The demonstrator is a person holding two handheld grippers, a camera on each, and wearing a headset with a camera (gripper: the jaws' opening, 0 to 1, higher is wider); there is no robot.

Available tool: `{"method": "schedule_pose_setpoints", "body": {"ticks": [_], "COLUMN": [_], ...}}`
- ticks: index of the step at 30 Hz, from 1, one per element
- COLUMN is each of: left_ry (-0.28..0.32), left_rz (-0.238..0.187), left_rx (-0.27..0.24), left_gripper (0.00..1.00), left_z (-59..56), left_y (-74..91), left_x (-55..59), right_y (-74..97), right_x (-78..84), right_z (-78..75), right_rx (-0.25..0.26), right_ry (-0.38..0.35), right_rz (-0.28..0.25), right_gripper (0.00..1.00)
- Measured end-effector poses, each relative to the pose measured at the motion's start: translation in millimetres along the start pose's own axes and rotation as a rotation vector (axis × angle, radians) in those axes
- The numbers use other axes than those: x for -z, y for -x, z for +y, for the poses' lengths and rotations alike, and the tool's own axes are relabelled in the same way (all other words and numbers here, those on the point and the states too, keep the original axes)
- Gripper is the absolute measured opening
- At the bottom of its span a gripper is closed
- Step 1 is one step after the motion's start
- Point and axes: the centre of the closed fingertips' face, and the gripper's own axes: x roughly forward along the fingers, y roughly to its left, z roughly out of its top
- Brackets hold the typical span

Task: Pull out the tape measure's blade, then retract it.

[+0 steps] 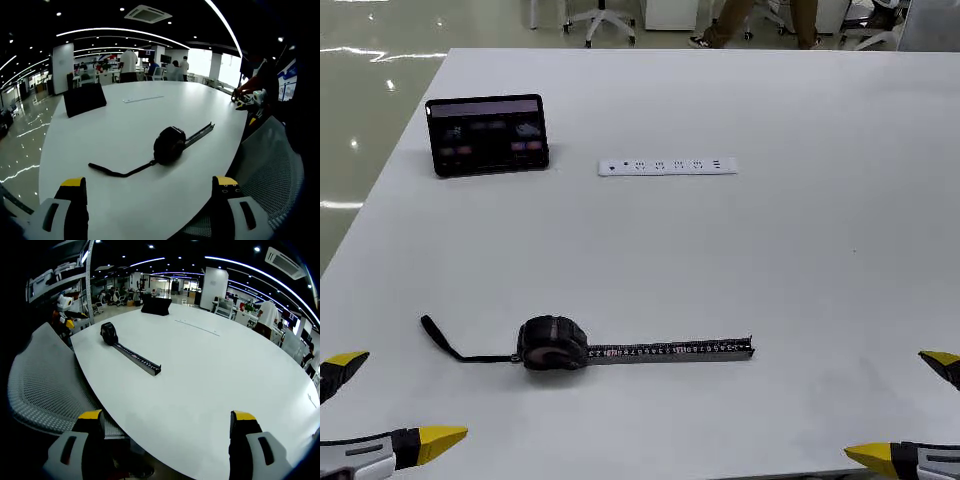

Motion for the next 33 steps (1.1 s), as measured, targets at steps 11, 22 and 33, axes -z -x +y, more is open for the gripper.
{"method": "schedule_pose_setpoints", "body": {"ticks": [11,22,33], "left_ry": [-0.014,-0.002,0.014], "left_rz": [0.011,-0.031,-0.013], "left_rx": [0.000,0.005,-0.027], "left_gripper": [1.00,1.00,1.00], "left_z": [0.7,-11.7,-38.3], "left_y": [-1.0,-17.0,-53.6], "left_x": [-0.5,-28.7,-55.9], "right_y": [-3.3,-1.2,-19.4], "right_x": [-6.8,-17.8,-34.9], "right_z": [1.0,0.4,-1.8], "right_rx": [-0.019,-0.032,-0.100], "right_ry": [0.009,0.053,0.132], "right_rz": [0.002,0.012,0.037], "right_gripper": [1.00,1.00,1.00]}}
